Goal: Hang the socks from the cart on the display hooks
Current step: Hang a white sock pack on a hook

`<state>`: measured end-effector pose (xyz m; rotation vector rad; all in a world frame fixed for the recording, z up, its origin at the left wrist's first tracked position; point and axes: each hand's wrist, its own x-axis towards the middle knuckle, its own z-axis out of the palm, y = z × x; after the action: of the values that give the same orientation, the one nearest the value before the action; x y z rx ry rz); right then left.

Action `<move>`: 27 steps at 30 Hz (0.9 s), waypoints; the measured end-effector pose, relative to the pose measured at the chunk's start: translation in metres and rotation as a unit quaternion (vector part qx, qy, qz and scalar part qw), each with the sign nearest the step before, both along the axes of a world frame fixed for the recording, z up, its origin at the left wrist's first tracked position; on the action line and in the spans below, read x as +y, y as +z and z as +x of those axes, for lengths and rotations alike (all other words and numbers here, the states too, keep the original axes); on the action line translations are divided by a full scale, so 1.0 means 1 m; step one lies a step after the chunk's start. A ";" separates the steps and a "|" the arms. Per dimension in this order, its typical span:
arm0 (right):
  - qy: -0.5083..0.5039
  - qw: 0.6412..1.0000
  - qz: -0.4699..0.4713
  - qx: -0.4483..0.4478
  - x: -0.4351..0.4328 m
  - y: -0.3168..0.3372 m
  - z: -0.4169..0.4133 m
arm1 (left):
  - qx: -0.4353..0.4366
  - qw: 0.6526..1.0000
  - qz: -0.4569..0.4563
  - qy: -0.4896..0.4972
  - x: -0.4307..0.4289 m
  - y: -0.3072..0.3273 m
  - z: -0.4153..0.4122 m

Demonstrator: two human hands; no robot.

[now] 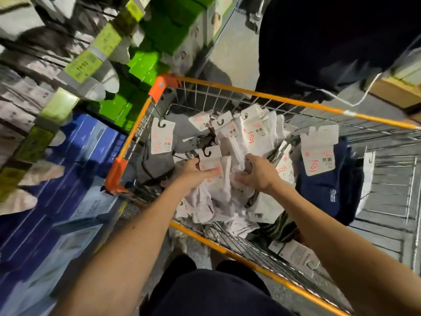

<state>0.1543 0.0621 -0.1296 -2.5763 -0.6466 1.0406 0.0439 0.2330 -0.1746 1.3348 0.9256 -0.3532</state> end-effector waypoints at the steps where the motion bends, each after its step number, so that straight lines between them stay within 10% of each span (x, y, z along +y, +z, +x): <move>1: 0.007 1.000 0.001 0.004 0.000 -0.001 0.001 | 0.003 1.000 -0.003 0.005 0.000 0.000 -0.003; 27: -0.121 0.888 0.376 0.236 0.059 0.143 -0.027 | -0.151 0.945 -0.076 0.282 0.013 0.170 -0.102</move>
<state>0.1275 0.1212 0.0136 -1.6057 -0.4547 1.0113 -0.0579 0.2464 -0.0043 0.8977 0.9527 0.2144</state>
